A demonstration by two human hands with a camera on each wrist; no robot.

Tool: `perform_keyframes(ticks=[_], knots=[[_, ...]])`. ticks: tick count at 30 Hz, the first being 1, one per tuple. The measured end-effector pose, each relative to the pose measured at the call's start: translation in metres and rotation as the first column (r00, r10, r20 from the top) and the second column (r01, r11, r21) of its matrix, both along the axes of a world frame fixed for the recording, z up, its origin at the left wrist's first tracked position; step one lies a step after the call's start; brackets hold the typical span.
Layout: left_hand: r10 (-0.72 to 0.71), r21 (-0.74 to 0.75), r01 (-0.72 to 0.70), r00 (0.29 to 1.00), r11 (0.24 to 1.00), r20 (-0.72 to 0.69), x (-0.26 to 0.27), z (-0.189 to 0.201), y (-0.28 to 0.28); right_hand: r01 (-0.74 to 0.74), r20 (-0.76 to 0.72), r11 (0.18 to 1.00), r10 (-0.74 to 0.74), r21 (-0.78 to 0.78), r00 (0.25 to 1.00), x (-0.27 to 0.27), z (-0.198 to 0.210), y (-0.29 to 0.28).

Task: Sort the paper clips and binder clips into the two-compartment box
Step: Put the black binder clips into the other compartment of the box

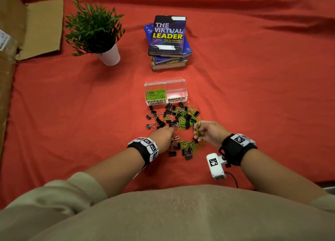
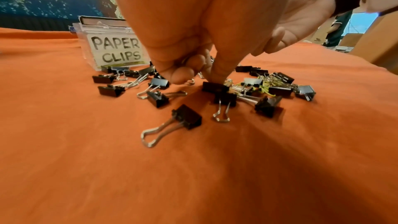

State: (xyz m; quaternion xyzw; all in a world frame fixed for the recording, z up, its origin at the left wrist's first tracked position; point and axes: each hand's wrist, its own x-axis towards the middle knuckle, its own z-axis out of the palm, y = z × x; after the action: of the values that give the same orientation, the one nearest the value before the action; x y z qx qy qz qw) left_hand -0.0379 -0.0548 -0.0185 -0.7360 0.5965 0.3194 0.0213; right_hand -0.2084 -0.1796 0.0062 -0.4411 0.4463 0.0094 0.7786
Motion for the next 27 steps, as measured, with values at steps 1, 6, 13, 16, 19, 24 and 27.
perform_keyframes(ticks=[1, 6, 13, 16, 19, 24, 27], knots=[[0.009, -0.002, -0.009, 1.0, 1.0, -0.013, 0.001, -0.001, 0.001, 0.008, 0.01, 1.0, -0.008, 0.019, 1.0, 0.001, -0.001, 0.001], [0.168, -0.049, -0.171, 0.984, 0.984, -0.065, 0.01, 0.0, 0.002, -0.167, -0.104, 0.981, 0.157, -0.095, 0.982, 0.014, -0.002, 0.007], [0.061, -0.099, -0.058, 0.998, 0.993, 0.022, 0.008, 0.011, 0.012, -0.484, -0.35, 0.788, 0.361, -0.381, 0.864, 0.027, -0.006, 0.019], [0.003, -0.056, 0.005, 0.991, 0.998, 0.135, -0.003, 0.009, 0.012, -0.606, -0.475, 0.582, 0.383, -0.542, 0.792, 0.027, -0.01, 0.023], [0.009, -0.041, -0.001, 0.98, 0.999, 0.199, -0.01, 0.006, 0.012, -0.739, -0.599, 0.367, 0.434, -0.566, 0.673, 0.027, -0.013, 0.028], [0.025, -0.038, -0.016, 0.968, 0.999, 0.248, -0.009, 0.005, 0.013, -0.827, -0.71, 0.186, 0.435, -0.531, 0.554, 0.033, -0.017, 0.043], [0.088, -0.066, -0.075, 0.973, 0.995, 0.214, -0.005, 0.006, 0.014, -0.839, -0.737, 0.181, 0.407, -0.514, 0.539, 0.036, -0.02, 0.051]])
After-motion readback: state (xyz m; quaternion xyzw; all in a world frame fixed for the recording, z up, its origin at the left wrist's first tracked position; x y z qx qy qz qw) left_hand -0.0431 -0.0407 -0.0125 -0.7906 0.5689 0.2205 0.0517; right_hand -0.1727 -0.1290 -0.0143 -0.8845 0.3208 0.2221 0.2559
